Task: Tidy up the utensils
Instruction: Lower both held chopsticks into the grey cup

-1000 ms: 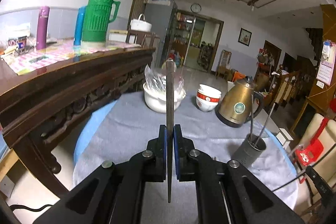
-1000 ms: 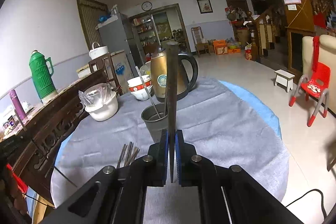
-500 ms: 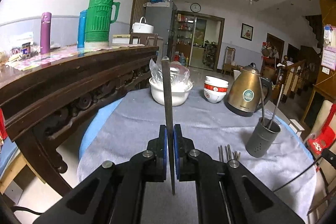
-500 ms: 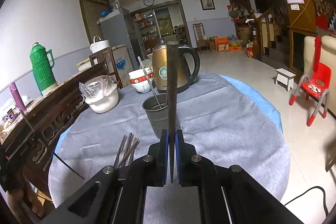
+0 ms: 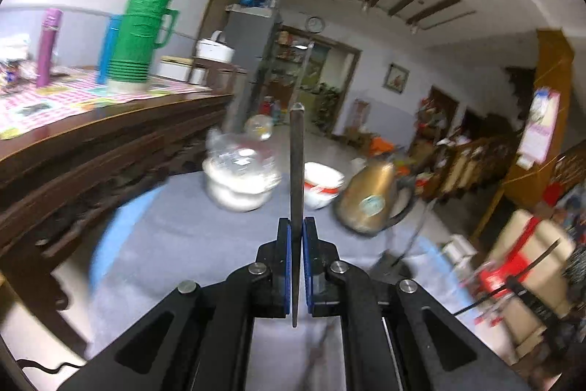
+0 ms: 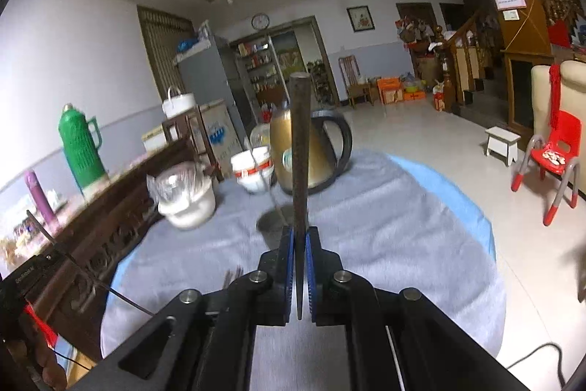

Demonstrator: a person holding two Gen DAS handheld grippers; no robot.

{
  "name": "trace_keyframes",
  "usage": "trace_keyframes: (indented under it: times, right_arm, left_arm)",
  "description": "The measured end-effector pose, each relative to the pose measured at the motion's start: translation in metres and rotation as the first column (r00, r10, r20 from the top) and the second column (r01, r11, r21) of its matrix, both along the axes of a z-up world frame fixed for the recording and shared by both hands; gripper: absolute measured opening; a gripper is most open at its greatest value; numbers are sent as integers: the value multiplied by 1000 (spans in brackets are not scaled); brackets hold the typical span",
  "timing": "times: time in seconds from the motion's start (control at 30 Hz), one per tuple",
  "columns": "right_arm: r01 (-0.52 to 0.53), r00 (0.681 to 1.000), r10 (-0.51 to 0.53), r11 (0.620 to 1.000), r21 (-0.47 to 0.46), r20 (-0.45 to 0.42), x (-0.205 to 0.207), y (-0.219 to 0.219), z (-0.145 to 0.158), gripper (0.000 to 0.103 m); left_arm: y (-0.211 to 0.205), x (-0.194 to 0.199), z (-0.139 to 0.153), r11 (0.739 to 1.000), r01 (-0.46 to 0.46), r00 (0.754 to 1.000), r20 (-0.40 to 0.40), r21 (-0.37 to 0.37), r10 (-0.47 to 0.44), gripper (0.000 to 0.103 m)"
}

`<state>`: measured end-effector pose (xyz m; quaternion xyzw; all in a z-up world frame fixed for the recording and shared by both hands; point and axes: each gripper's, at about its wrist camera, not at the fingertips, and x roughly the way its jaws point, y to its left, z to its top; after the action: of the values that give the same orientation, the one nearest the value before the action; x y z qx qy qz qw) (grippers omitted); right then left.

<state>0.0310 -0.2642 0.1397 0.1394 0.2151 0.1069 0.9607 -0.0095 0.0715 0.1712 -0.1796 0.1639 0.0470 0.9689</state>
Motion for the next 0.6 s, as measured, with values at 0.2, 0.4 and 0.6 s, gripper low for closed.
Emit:
trace_keyframes:
  times: [0.2, 0.4, 0.6]
  right_arm:
    - [-4, 998, 3, 1000, 10, 62, 32, -2, 36, 7]
    - [-39, 998, 39, 999, 1, 45, 79, 11, 49, 7]
    - [-83, 996, 81, 995, -57, -31, 122, 26, 35, 7]
  left_arm:
    - [-25, 53, 34, 991, 114, 992, 54, -76, -111, 6]
    - [-59, 115, 36, 976, 196, 981, 5, -97, -196, 6]
    - [-86, 161, 22, 972, 224, 971, -64, -71, -228, 6]
